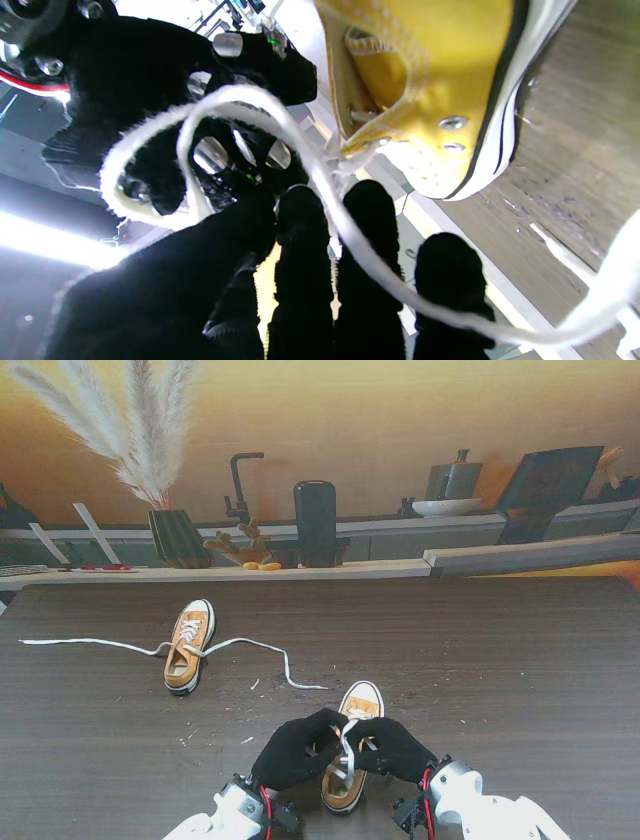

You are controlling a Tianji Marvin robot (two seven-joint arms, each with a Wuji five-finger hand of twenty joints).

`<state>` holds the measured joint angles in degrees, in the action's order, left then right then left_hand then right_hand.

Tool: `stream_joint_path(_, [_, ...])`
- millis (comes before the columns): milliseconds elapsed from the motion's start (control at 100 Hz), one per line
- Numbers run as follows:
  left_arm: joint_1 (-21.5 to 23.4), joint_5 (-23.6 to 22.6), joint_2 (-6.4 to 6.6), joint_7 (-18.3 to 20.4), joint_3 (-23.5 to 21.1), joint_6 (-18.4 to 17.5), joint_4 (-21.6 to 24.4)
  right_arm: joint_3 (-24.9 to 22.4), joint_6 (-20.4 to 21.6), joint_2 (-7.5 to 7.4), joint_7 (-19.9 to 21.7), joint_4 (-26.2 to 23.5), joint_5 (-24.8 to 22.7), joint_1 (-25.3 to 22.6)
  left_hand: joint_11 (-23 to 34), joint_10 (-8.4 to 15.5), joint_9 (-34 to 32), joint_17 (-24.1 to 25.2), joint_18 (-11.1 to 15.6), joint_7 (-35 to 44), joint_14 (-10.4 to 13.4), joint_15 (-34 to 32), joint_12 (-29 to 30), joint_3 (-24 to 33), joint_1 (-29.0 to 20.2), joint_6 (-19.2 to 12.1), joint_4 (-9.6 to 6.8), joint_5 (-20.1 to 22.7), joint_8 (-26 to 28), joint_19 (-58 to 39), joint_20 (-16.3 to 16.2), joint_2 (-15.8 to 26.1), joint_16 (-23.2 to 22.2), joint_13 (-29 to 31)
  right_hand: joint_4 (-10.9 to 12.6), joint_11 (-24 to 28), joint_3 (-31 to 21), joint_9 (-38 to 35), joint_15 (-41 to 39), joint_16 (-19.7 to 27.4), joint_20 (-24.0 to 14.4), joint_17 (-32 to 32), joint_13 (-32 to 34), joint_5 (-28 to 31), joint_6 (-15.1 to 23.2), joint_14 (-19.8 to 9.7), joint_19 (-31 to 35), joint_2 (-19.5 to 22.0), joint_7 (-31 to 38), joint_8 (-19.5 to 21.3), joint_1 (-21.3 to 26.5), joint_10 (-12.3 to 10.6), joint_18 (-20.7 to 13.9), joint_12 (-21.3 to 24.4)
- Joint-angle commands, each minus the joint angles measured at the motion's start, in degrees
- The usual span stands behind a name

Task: Tie the shoelaces into a bow on the shoes

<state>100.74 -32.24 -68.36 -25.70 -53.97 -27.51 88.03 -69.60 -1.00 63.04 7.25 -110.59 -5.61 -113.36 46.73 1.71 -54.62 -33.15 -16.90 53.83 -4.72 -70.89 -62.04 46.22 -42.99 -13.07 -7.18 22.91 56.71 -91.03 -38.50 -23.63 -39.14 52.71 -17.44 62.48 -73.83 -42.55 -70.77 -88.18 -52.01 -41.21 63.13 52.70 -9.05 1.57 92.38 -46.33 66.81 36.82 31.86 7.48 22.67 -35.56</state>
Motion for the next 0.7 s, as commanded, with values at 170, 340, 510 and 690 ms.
stream_joint_path(170, [0.8,4.8,-0.05,2.9,0.2,-2.5,-0.5,0.2,1.0,0.23,0.4,-1.2,0.0,0.1,-3.2,1.1,6.0,3.6,3.1,-1.5,2.6,2.5,2.0,-23.8,-4.6,1.0,3.84,0.8,-9.5,2.8,-1.6,0.0,-3.4,-3.7,2.0,-0.3,0.6,-1.5,0.4,-1.8,-0.4,0.1,1.1,-0.4,8.7,0.3,-0.1,0.6,-0.6,1.6,0.3,-0.3,-0.4,-0.1])
stream_joint_path(340, [0.7,4.2,-0.09,2.4,0.2,-2.6,-0.3,0.3,0.9,0.22,0.3,-1.2,-0.3,0.2,-2.9,1.8,5.0,3.7,3.4,3.0,3.3,2.6,2.1,-26.3,-6.7,0.3,5.44,2.1,-5.9,2.9,-1.7,-0.6,-3.2,-3.2,1.7,-0.3,1.2,-1.5,0.4,-1.8,-0.4,0.1,1.1,-0.5,9.1,0.2,-0.1,1.2,-0.9,1.5,0.4,-0.3,-0.4,-0.1])
stream_joint_path(510, [0.6,3.4,-0.13,1.7,0.3,-2.3,-0.3,0.4,0.8,0.25,0.1,-1.3,-0.5,0.1,-2.3,2.0,4.8,3.4,3.4,4.9,3.5,2.4,2.6,-27.9,-7.6,0.9,6.7,1.8,-5.1,2.6,-1.8,-0.3,-3.1,-2.7,1.6,-0.4,1.6,-1.5,0.4,-1.8,-0.4,0.1,1.2,-0.7,9.3,0.2,-0.1,1.5,-1.0,1.5,0.6,-0.4,-0.4,0.0])
stream_joint_path(690, [0.8,2.5,-0.19,0.7,0.1,-2.2,-0.3,0.3,0.7,0.33,-0.2,-1.4,-0.5,0.1,-1.6,2.3,5.1,3.1,3.3,7.8,3.6,2.4,3.0,-28.6,-7.3,1.3,6.8,0.8,-3.5,2.4,-1.8,-0.6,-2.9,-2.4,1.4,-0.5,2.0,-1.6,0.4,-1.8,-0.4,0.1,1.1,-0.8,9.5,0.2,-0.1,1.8,-1.2,1.6,0.7,-0.4,-0.4,0.0])
